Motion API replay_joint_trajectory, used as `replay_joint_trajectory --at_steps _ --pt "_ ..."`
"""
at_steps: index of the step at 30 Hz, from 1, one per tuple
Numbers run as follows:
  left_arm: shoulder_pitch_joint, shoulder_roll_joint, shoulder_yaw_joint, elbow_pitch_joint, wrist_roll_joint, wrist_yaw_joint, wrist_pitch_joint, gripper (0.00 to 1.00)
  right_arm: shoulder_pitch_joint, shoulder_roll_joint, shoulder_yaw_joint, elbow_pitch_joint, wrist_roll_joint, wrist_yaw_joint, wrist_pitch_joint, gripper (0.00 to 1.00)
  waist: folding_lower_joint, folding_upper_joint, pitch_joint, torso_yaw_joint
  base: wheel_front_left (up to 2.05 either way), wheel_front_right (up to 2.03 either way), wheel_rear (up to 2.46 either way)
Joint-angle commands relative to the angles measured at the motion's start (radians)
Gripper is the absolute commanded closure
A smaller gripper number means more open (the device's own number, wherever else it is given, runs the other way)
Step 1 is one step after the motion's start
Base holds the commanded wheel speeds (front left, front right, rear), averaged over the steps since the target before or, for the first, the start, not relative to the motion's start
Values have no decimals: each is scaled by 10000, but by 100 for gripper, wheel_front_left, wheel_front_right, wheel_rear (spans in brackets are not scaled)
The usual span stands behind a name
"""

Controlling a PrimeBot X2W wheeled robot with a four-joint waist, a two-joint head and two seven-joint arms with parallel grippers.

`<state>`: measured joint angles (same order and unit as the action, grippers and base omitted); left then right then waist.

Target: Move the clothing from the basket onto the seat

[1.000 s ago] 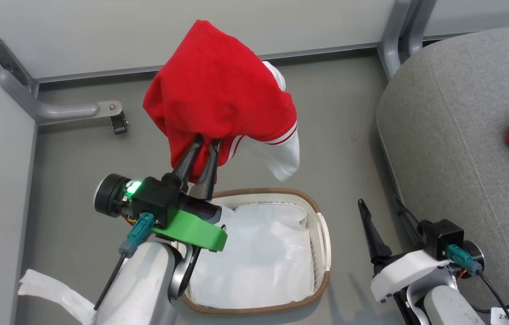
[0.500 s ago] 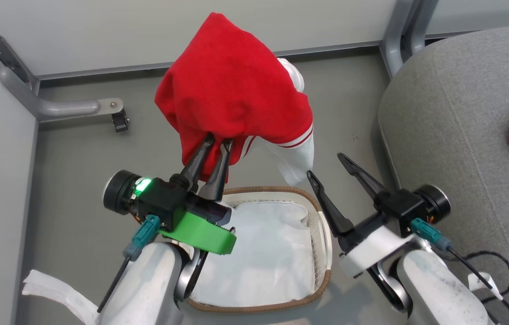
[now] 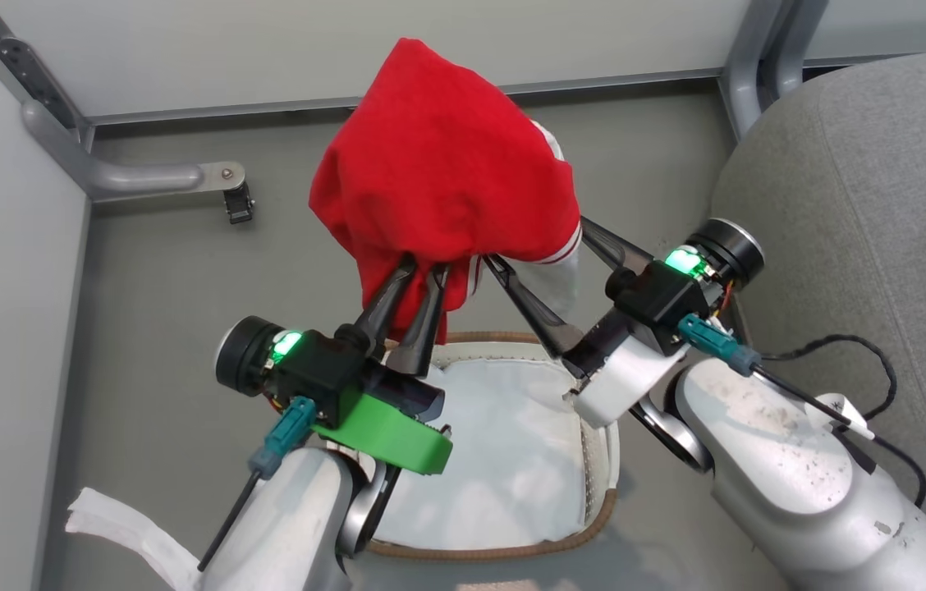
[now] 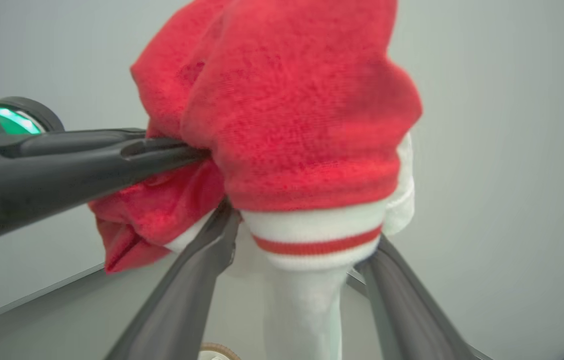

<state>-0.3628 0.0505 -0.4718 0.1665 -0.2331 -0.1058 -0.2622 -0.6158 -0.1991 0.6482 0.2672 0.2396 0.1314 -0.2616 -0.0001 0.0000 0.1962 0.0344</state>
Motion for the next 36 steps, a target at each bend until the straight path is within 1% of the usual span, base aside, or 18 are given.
replay_joint_trajectory --at_steps 1,5,6,7,8,13,16,17,18,19,20,21,23,27,36 --pt "-136 10 -107 -23 -32 19 -39 100 -305 88 39 141 -36 -14 -48 0 1 0 46 100 0 0 0" --pt "-205 4 -512 -71 -183 34 -38 100 -732 335 284 612 0 -13 -48 0 1 0 111 282 0 0 0" --pt "-209 1 -638 -82 -238 45 -36 100 -806 432 335 729 67 -13 -49 9 1 0 107 330 0 0 0" --pt "-212 1 -728 -82 -266 48 -24 100 -877 475 380 841 72 -9 -49 68 1 0 106 372 0 0 0" --pt "-225 1 -798 -85 -321 68 -24 100 -965 538 364 903 105 -9 -49 100 1 0 112 415 0 0 0" --pt "-211 8 -992 7 -440 170 -19 100 -895 662 -117 802 164 -14 -49 100 1 0 115 527 0 0 0" --pt "-155 16 -913 105 -374 259 -18 100 -664 696 -625 570 171 -19 -51 100 1 0 99 430 0 0 0" --pt "-126 17 -868 129 -337 286 -18 89 -596 716 -814 481 211 -20 -51 100 1 0 96 375 0 0 0" --pt "-80 25 -772 158 -274 316 -18 64 -521 728 -1016 357 234 -22 -51 100 1 0 95 267 0 0 0" --pt "-44 34 -719 181 -244 332 -18 41 -442 726 -1176 278 243 -26 -52 100 1 0 94 185 0 0 0" --pt "-10 32 -638 196 -222 357 -19 8 -286 767 -1375 154 285 -23 -51 100 1 0 98 50 0 0 0" --pt "11 28 -583 230 -212 350 -19 0 -166 810 -1524 61 292 -17 -49 100 1 0 106 -75 0 0 0" --pt "18 23 -448 283 -74 335 -19 0 96 911 -2005 -191 380 -16 -49 100 1 0 134 -439 0 0 0" --pt "24 28 -153 439 154 244 -21 0 431 1012 -2649 -548 454 -14 -49 100 1 0 227 -1235 0 0 0" --pt "-120 35 293 787 524 6 -22 0 977 1238 -3688 -1193 851 -14 -49 100 1 0 540 -3255 0 0 0"
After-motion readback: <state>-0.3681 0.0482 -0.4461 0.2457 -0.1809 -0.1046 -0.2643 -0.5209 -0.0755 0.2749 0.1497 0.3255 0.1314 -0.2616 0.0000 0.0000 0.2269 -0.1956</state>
